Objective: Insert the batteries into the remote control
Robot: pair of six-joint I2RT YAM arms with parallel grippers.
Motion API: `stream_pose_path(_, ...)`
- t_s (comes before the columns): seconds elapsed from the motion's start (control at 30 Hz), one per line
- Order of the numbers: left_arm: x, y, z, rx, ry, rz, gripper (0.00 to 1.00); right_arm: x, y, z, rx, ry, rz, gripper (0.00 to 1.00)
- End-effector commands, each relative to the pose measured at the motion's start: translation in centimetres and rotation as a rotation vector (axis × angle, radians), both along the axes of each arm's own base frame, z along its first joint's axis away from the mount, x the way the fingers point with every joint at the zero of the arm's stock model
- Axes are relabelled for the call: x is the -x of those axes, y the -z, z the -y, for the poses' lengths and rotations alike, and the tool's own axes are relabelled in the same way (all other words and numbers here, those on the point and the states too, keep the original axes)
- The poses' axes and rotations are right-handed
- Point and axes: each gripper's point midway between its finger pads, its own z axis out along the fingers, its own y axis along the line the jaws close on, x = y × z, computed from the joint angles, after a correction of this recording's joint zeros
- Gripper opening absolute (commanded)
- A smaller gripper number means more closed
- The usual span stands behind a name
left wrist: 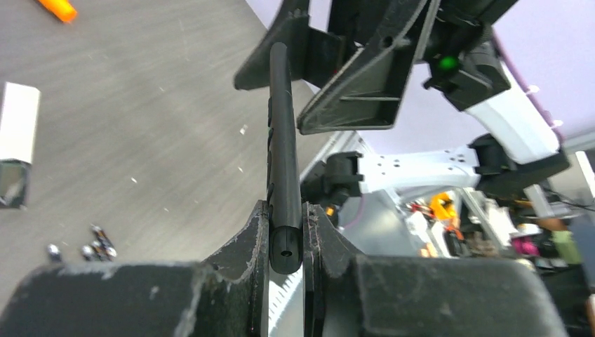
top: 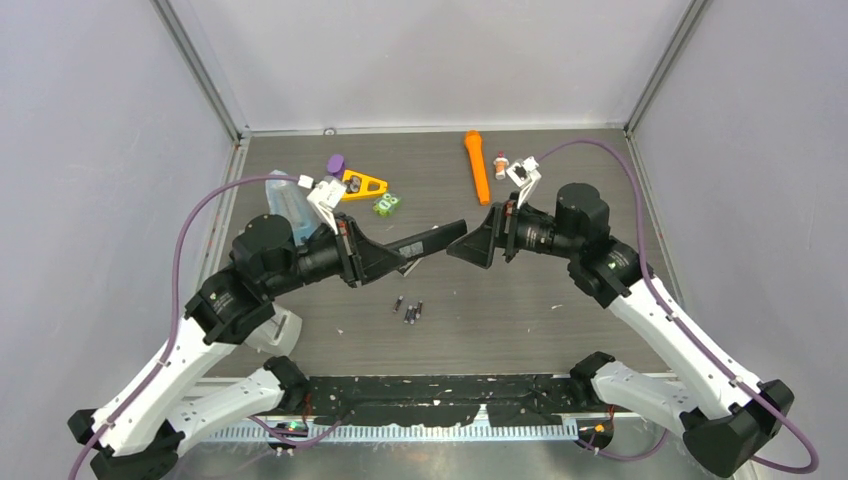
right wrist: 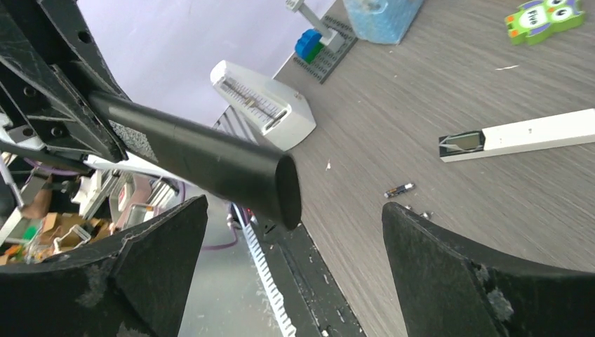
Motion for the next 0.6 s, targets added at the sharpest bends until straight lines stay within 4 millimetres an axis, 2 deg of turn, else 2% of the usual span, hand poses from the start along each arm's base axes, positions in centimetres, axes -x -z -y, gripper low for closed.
stream_pose_path(0.0,2.9,-2.2,-0.2,0.102,0.075,-0.139,0.0,1.6,-3.4,-1.3,-0.158,-0.12,0.057,1.0)
stream_pose_path(0.03,3.2,-2.5,-0.3,0.118,0.072,-0.169,0.0,1.8,-4.2,-1.5,-0.203,-0.141,0.09,1.0)
stream_pose_path(0.23,4.4,-3.6,0.1,0.203,0.112,-0.276,0.0,4.3,-7.3,-1.9,-0.426,-0.259,0.023,0.93)
stream_pose_path(0.47,3.9,-3.9,0.7,0.285,0.119,-0.329,0.0,5.8,-7.6,-1.7,-0.431,-0.324,0.027,0.76)
stream_pose_path(0.57,3.5,-3.9,0.8,0.291,0.117,-0.34,0.0,6.1,-7.3,-1.7,-0.43,-0.333,0.015,0.6)
